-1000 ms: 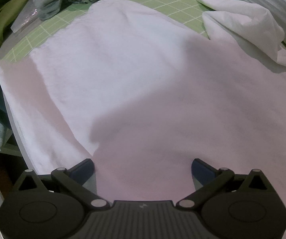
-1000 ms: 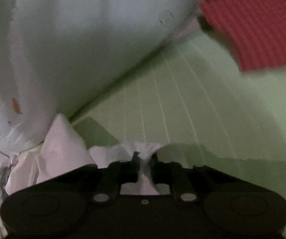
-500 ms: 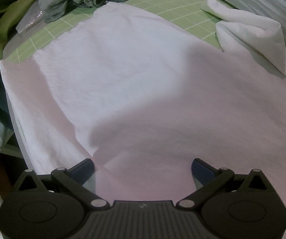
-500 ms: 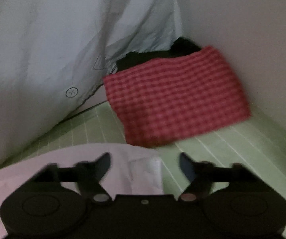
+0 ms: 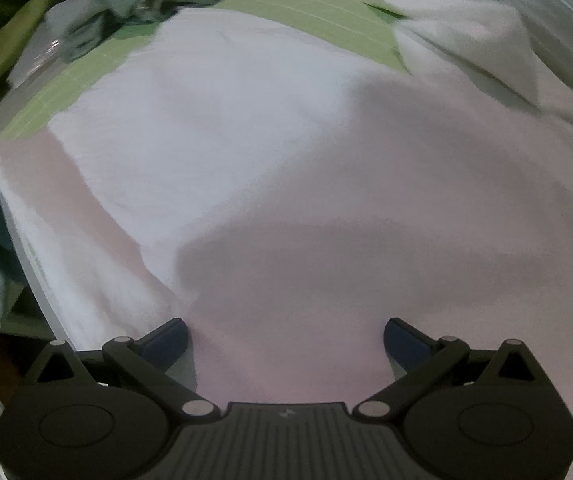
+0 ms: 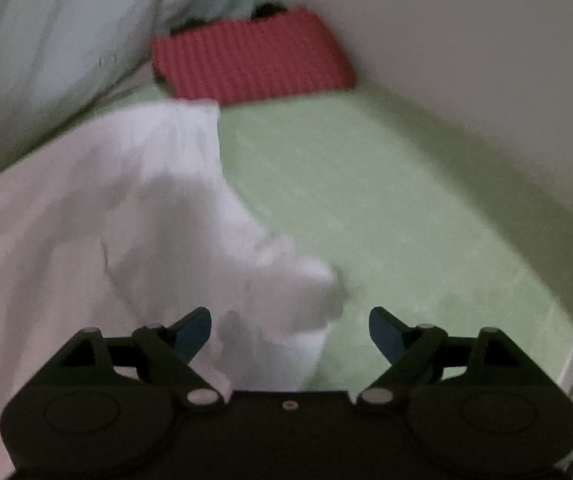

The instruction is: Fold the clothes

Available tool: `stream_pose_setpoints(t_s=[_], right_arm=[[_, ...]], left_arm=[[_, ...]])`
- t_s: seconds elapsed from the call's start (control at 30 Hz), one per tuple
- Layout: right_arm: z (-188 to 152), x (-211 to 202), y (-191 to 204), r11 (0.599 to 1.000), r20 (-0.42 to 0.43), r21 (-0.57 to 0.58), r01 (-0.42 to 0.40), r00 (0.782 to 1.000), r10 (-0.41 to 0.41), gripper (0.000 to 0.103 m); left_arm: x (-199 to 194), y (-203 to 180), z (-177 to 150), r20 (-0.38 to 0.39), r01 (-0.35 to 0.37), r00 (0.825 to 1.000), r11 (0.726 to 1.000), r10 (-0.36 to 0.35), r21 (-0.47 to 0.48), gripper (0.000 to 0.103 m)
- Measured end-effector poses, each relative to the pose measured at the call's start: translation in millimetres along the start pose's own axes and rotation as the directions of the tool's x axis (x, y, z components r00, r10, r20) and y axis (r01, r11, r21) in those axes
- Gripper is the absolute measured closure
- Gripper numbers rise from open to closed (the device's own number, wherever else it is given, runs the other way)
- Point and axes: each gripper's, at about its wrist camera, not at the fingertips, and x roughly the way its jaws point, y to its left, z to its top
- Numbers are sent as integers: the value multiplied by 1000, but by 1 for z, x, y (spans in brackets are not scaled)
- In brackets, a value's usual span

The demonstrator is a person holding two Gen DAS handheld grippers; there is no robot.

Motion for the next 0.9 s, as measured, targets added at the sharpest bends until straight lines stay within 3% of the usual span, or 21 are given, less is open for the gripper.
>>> stream_pose_setpoints(t_s=[0.23,0.37,0.53,0.8,0.9], right_arm=[[-27,-22,26,981,-13,-193,-20,1000,18,16],[-33,-36,58,945,5,-321,-68,997,73,12],[-48,-50,96,899,31,-433,-62,996,84,11],[-73,-56,129,833,-67,-528,-168,985,157,10],[-89,-60,121,831,-108,-518,-202,979,171,10]], left_arm=[[-10,-3,-24,-21,32,999,988,-30,149,0],[-15,-7,-34,-29,41,999,974,-36,225,0],[-22,-7,-48,-61,57,997,949,-40,310,0],[-27,7,-63,-93,119,991,942,-94,314,0],[-29,14,-64,-100,140,988,944,-114,300,0]])
